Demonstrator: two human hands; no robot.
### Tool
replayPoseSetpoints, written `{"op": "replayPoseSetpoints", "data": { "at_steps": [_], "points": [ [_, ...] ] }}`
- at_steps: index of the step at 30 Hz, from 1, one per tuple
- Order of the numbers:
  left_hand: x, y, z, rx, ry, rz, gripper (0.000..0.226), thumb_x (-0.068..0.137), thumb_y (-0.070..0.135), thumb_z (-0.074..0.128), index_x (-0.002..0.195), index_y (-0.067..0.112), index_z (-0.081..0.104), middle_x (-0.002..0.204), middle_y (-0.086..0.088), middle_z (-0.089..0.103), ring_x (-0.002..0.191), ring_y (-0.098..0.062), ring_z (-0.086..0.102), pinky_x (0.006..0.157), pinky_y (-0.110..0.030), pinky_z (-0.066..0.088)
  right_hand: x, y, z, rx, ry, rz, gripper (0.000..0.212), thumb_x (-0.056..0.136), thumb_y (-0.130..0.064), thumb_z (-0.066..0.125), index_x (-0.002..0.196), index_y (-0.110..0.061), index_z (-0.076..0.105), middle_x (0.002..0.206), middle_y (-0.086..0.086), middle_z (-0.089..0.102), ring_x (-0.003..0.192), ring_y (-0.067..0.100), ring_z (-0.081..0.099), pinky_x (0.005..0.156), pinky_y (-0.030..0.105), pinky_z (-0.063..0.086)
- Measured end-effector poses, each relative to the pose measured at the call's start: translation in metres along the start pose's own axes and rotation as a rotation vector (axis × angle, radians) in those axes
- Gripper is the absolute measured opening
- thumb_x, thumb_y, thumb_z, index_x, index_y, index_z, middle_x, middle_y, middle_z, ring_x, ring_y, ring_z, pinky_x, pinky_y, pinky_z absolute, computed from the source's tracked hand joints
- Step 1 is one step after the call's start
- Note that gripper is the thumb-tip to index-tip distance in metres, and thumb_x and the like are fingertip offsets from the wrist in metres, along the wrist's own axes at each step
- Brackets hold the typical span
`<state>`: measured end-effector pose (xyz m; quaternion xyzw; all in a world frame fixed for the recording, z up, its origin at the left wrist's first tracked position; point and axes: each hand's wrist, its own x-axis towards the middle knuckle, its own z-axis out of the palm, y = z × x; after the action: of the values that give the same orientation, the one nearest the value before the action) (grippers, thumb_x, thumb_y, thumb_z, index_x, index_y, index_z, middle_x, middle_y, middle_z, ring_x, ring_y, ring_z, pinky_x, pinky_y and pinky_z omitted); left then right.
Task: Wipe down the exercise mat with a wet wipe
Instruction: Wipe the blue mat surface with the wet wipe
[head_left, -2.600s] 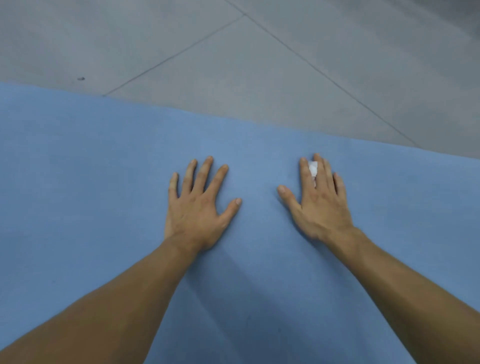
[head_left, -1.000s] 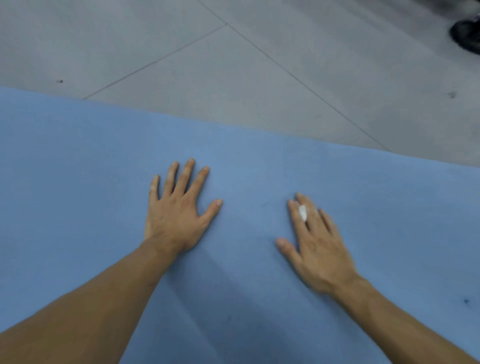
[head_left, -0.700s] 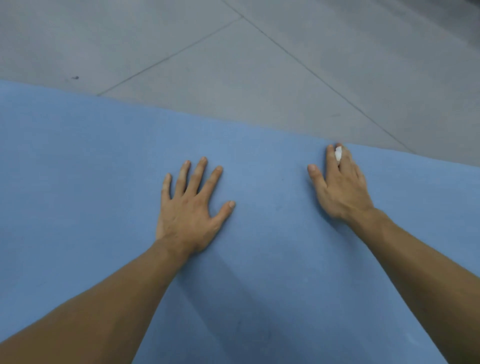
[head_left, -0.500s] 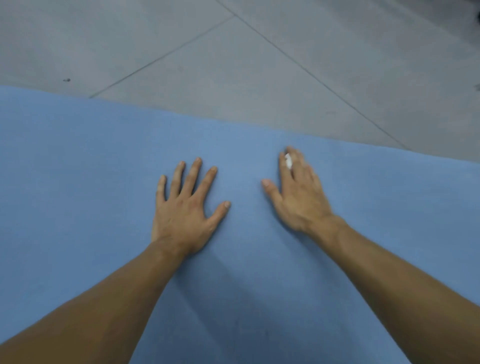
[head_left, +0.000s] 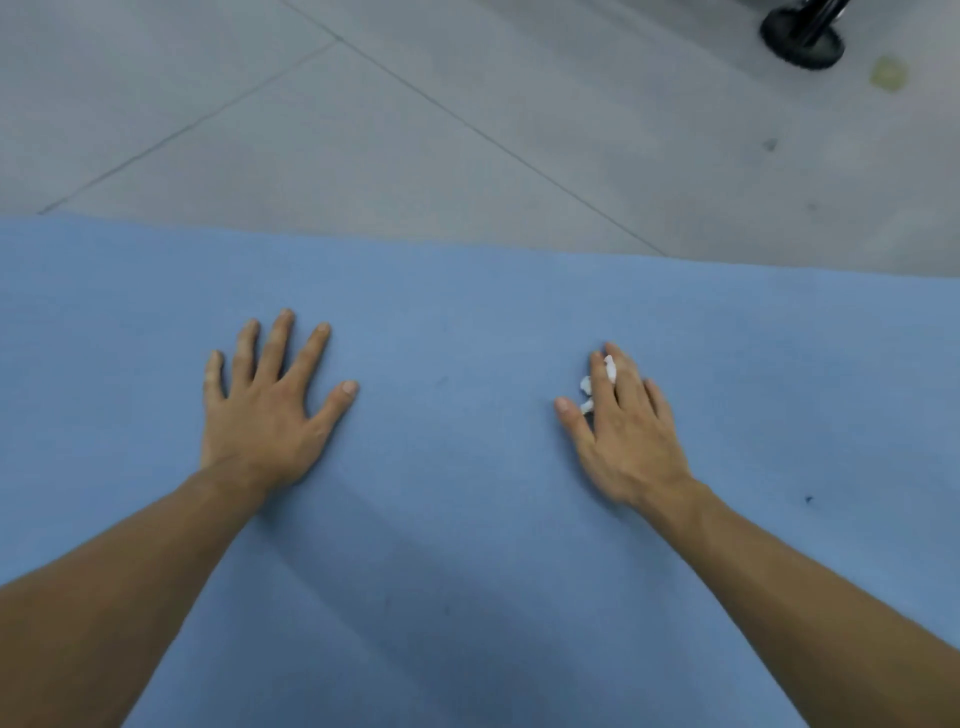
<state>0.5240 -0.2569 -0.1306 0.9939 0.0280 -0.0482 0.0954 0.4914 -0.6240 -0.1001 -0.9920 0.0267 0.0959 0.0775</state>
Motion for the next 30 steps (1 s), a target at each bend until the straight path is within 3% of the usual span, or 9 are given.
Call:
{"op": "replayPoseSetpoints", "data": {
  "at_steps": [3,6,10,15,19,22,27,30],
  "points": [
    [0.002,0.001,-0.002,-0.022,-0.034,-0.015,0.08,0.088,0.085,0.012,0.159,0.051,0.008,0.172,0.014,-0.002,0.158,-0.018,-0.006,0.125,-0.053,-0.002,-0.003,0.007,-0.002,0.07,-0.037,0.074,0.098,0.089,-0.075,0.009,0.164,-0.012,0.012,0.173,0.004,0.004,0.158,0.016,-0.002,0.128,0.037,0.006],
    [0.0,0.005,-0.002,-0.018,-0.069,-0.032,0.076,0.092,0.082,0.014,0.16,0.049,0.006,0.172,0.013,-0.005,0.158,-0.017,-0.008,0.125,-0.054,-0.004,-0.021,-0.022,0.006,0.118,-0.086,0.057,0.096,0.093,-0.075,0.013,0.164,-0.012,0.001,0.172,0.004,-0.007,0.158,0.016,-0.012,0.127,0.033,-0.005],
    [-0.018,0.027,0.002,-0.038,-0.066,-0.058,0.065,0.102,0.065,0.021,0.162,0.044,0.01,0.172,0.009,-0.003,0.158,-0.02,-0.008,0.124,-0.055,-0.005,-0.077,-0.07,0.021,0.079,-0.124,-0.189,0.096,0.095,-0.076,0.01,0.164,-0.011,0.001,0.172,0.004,-0.012,0.156,0.016,-0.022,0.126,0.033,-0.011],
    [-0.04,0.035,0.005,-0.045,-0.047,0.0,0.061,0.105,0.057,0.03,0.162,0.04,0.017,0.173,0.006,0.004,0.159,-0.022,-0.001,0.124,-0.056,0.0,-0.154,-0.101,0.046,0.054,-0.138,-0.533,0.091,0.1,-0.073,0.027,0.163,-0.008,0.017,0.172,0.008,0.001,0.158,0.018,-0.013,0.129,0.038,-0.003],
    [-0.056,0.036,0.004,-0.026,-0.062,0.035,0.062,0.105,0.056,0.032,0.162,0.037,0.018,0.173,0.005,0.006,0.159,-0.022,0.001,0.124,-0.056,0.003,-0.177,-0.084,0.053,0.009,-0.112,-0.654,0.088,0.1,-0.072,0.028,0.162,-0.009,0.022,0.172,0.007,0.008,0.159,0.02,-0.001,0.129,0.038,0.007],
    [-0.072,0.041,0.004,-0.027,-0.098,0.059,0.064,0.104,0.056,0.031,0.163,0.037,0.016,0.173,0.006,0.003,0.159,-0.02,-0.002,0.125,-0.055,0.002,-0.155,-0.047,0.04,-0.001,-0.082,-0.425,0.085,0.102,-0.07,0.024,0.162,-0.01,0.023,0.171,0.006,0.009,0.159,0.019,0.004,0.127,0.042,0.015],
    [-0.104,0.049,0.004,-0.02,-0.14,0.105,0.065,0.104,0.056,0.03,0.163,0.037,0.012,0.172,0.009,-0.003,0.158,-0.017,-0.006,0.126,-0.052,-0.001,-0.127,0.036,0.015,-0.045,-0.033,0.078,0.097,0.092,-0.076,0.003,0.164,-0.011,0.015,0.172,0.007,0.006,0.159,0.019,0.003,0.128,0.037,0.006],
    [-0.119,0.051,0.0,-0.021,-0.151,0.135,0.065,0.104,0.055,0.033,0.163,0.037,0.013,0.172,0.009,-0.003,0.159,-0.017,-0.005,0.126,-0.05,0.0,-0.129,0.056,0.011,0.055,-0.045,0.255,0.105,0.085,-0.08,0.001,0.164,-0.01,0.009,0.173,0.007,0.001,0.159,0.017,-0.004,0.128,0.036,0.005]
  ]
}}
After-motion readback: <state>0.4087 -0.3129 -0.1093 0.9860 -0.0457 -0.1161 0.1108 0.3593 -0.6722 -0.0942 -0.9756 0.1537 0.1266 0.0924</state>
